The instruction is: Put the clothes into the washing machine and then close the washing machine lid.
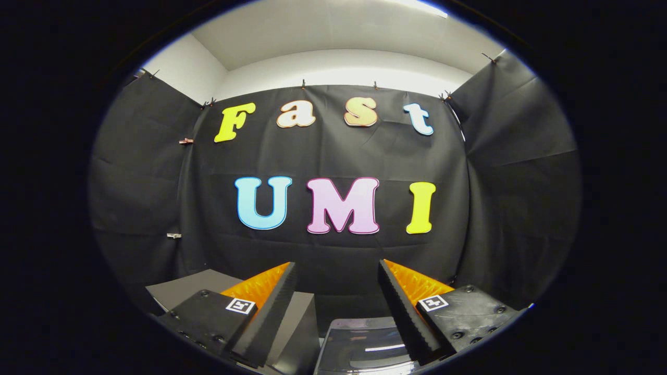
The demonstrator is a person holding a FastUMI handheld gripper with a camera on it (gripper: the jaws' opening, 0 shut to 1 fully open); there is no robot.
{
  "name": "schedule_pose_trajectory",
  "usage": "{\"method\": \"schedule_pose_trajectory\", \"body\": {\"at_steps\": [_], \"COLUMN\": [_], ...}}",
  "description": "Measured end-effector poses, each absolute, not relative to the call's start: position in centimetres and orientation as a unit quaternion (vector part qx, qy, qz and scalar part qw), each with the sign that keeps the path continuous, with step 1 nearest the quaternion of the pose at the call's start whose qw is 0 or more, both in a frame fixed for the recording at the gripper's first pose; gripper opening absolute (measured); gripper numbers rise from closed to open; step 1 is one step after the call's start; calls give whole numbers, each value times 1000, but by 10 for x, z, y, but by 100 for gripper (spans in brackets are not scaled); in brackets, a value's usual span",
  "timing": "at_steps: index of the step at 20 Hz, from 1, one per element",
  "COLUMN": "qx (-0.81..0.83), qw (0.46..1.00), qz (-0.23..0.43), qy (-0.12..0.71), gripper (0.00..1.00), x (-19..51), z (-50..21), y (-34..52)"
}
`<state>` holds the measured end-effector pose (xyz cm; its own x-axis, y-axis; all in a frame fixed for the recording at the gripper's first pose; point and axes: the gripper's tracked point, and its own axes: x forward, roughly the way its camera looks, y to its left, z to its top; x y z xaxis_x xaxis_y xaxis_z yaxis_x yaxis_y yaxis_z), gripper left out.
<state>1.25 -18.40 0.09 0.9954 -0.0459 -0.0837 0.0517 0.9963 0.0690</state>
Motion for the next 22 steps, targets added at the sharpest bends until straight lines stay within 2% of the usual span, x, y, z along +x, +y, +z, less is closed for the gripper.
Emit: {"method": "schedule_pose_trajectory", "body": {"at_steps": [8, 22], "qx": [27, 10], "qw": [999, 996], "qz": [-13, -37], "qy": [45, 74], "gripper": [98, 98], "x": [14, 16], "z": [0, -11], "y": [-166, -180]}}
